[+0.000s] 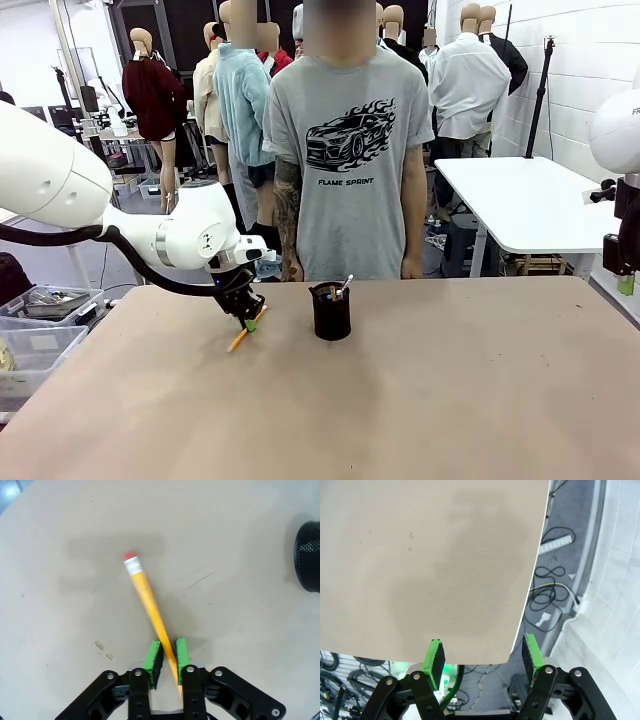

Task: Place the pens into the pen holder.
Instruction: Pick up a writing instrument from the table and place it into the Pen holder.

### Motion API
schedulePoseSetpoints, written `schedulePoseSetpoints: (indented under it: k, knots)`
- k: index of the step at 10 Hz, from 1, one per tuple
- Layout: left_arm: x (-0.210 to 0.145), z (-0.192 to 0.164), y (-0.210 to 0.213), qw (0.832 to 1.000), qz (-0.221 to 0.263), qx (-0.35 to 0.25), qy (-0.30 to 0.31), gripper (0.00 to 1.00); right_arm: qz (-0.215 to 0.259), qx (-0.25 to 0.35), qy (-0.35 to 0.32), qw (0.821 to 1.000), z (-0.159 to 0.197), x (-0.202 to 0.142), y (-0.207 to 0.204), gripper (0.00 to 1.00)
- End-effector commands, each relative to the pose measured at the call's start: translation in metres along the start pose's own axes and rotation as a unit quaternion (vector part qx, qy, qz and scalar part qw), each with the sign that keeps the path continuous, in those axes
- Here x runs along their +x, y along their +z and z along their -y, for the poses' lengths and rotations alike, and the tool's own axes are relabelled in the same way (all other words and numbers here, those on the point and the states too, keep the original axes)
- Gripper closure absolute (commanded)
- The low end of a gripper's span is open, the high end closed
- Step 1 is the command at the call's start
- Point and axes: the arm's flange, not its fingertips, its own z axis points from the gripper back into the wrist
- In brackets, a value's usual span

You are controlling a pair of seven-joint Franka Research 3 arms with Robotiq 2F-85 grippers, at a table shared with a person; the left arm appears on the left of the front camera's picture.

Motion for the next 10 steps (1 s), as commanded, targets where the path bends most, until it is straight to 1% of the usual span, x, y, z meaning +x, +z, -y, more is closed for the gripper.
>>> schedulePoseSetpoints:
  k: [1,3,4,5,6,7,8,9,10]
  knots:
    - [-0.002,0.002,-0.012,0.999,-0.031,0.029,-0.007,1.0,-0.001,-0.011,0.01,1.0,0.002,-0.002,-0.001,0.22]
    - [-0.004,0.005,-0.012,0.998,-0.045,0.036,-0.02,1.0,-0.001,-0.011,0.01,1.0,0.002,-0.002,-0.001,0.22]
    - [-0.004,0.004,-0.013,0.997,-0.053,0.04,-0.035,1.0,-0.001,-0.011,0.01,1.0,0.002,-0.002,-0.001,0.22]
    - [-0.007,0.003,-0.009,0.997,-0.053,0.027,-0.052,1.0,-0.001,-0.011,0.01,1.0,0.002,-0.002,-0.001,0.22]
    - [-0.012,0.003,0.009,0.997,-0.016,-0.005,-0.081,1.0,-0.001,-0.011,0.01,1.0,0.002,-0.002,-0.001,0.22]
    - [-0.019,0.001,0.036,0.993,0.031,-0.038,-0.104,1.0,-0.001,-0.011,0.01,1.0,0.002,-0.002,-0.001,0.22]
    - [-0.027,-0.004,0.059,0.986,0.072,-0.066,-0.133,1.0,-0.001,-0.011,0.01,1.0,0.002,-0.002,-0.001,0.22]
    - [-0.036,-0.012,0.08,0.975,0.125,-0.109,-0.145,1.0,-0.001,-0.011,0.01,1.0,0.002,-0.002,-0.001,0.22]
    - [-0.04,-0.02,0.093,0.959,0.169,-0.148,-0.17,1.0,-0.001,-0.011,0.01,1.0,0.002,-0.002,-0.001,0.22]
